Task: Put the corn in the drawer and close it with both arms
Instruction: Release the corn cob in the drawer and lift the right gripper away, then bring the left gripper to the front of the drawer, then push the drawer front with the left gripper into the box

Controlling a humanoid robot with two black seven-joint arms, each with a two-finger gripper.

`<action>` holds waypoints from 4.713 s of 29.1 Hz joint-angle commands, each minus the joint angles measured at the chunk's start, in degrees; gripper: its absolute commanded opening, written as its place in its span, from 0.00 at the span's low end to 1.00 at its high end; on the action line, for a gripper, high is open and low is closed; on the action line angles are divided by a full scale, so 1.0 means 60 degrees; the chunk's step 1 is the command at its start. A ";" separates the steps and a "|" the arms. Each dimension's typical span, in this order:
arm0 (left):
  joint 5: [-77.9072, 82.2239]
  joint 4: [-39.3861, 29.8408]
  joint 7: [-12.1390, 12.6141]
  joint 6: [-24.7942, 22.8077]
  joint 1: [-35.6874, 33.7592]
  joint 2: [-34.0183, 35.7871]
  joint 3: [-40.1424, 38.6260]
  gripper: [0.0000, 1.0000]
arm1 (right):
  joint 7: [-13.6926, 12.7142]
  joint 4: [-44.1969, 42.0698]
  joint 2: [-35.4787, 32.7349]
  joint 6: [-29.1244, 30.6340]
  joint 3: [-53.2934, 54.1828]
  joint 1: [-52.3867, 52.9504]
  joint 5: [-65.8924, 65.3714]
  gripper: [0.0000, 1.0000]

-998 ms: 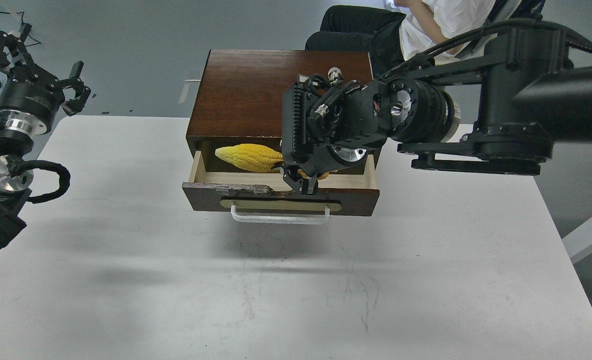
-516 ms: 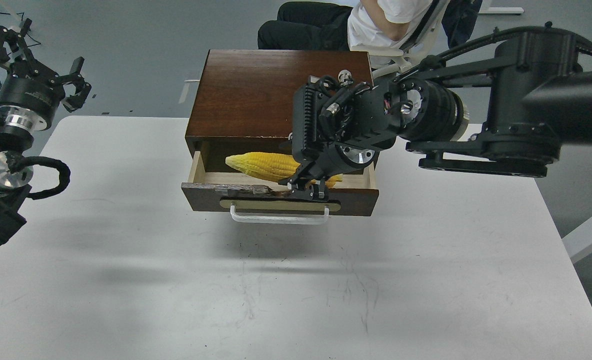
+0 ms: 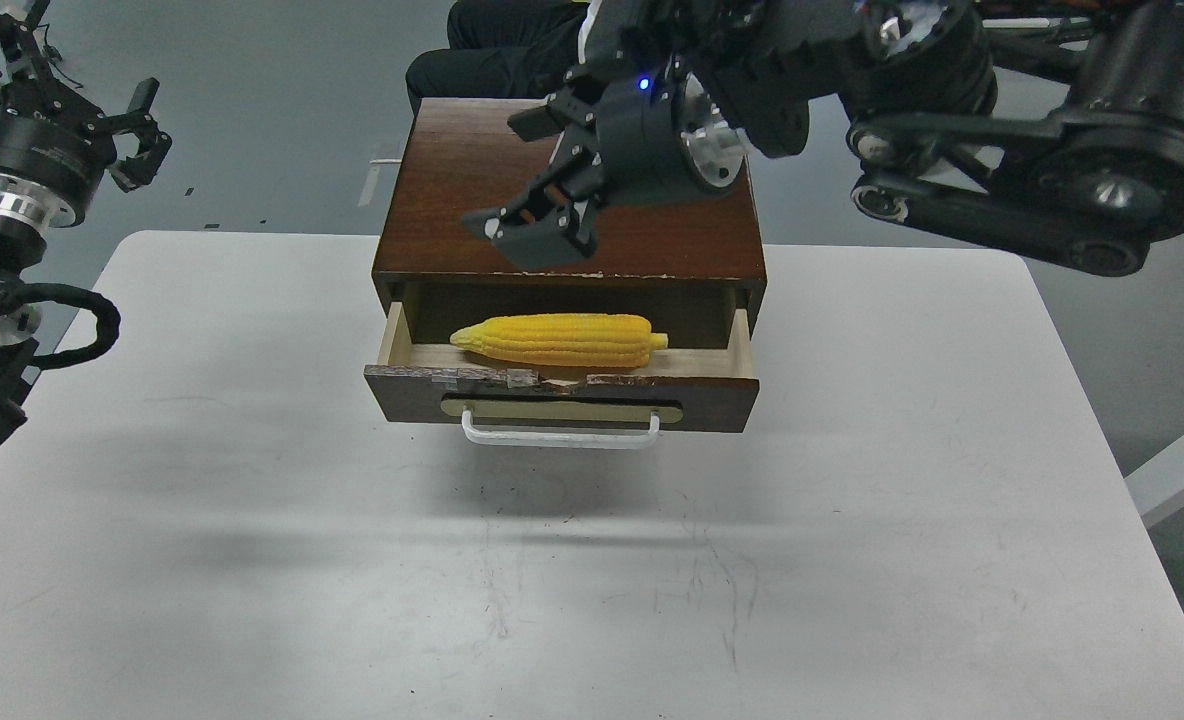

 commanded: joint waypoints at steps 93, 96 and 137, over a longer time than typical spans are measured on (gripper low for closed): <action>2.0998 -0.9637 -0.0538 0.0000 0.0338 0.1600 0.1809 0.00 | 0.0001 -0.3564 -0.3088 0.1258 0.6812 -0.9740 1.5283 1.00; 2.0998 -0.9519 -0.0538 0.0023 0.0338 0.1527 0.1809 0.00 | 0.0001 -0.3564 -0.3073 0.1273 0.6812 -0.9740 1.5268 1.00; 2.0998 -0.7176 -0.0538 0.0623 -0.0043 0.0341 0.1809 0.00 | 0.0031 -0.3564 -0.3088 0.1361 0.6797 -0.9784 1.5210 1.00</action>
